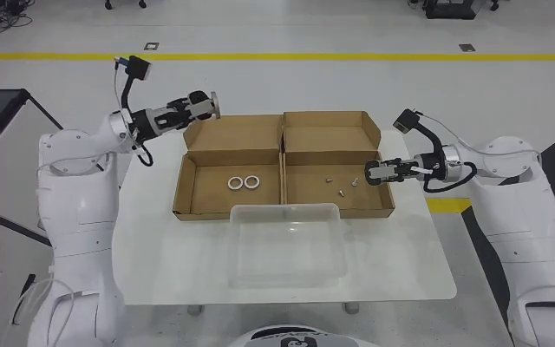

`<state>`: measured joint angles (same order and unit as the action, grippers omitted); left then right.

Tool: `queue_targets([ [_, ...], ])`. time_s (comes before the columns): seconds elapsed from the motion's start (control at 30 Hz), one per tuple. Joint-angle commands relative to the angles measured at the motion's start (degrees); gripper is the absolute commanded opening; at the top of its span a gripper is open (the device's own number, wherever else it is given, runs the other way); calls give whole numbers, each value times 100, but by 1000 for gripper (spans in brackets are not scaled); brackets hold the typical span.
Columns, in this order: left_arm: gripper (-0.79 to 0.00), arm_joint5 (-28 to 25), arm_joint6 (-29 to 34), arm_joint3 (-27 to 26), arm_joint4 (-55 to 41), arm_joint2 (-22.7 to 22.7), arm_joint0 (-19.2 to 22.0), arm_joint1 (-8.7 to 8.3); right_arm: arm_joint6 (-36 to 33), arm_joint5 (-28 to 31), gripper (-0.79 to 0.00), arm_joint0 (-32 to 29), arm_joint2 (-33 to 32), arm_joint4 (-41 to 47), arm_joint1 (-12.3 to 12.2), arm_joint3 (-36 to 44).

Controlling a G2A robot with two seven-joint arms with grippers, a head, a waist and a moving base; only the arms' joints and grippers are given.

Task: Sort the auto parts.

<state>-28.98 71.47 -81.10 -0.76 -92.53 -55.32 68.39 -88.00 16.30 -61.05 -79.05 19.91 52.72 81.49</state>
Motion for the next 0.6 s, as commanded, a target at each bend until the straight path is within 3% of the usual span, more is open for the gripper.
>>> queue_targets([
  [0.0, -785, 33, 6, 51, 237, 47, 28, -36, 0, 0, 0, 0, 0, 0, 0, 0],
  [0.5, -785, 142, -134, 119, 583, 139, 3, -109, 0, 0, 0, 0, 0, 0, 0, 0],
  [0.57, -785, 287, -305, 45, 1174, 243, -26, -133, 0, 0, 0, 0, 0, 0, 0, 0],
])
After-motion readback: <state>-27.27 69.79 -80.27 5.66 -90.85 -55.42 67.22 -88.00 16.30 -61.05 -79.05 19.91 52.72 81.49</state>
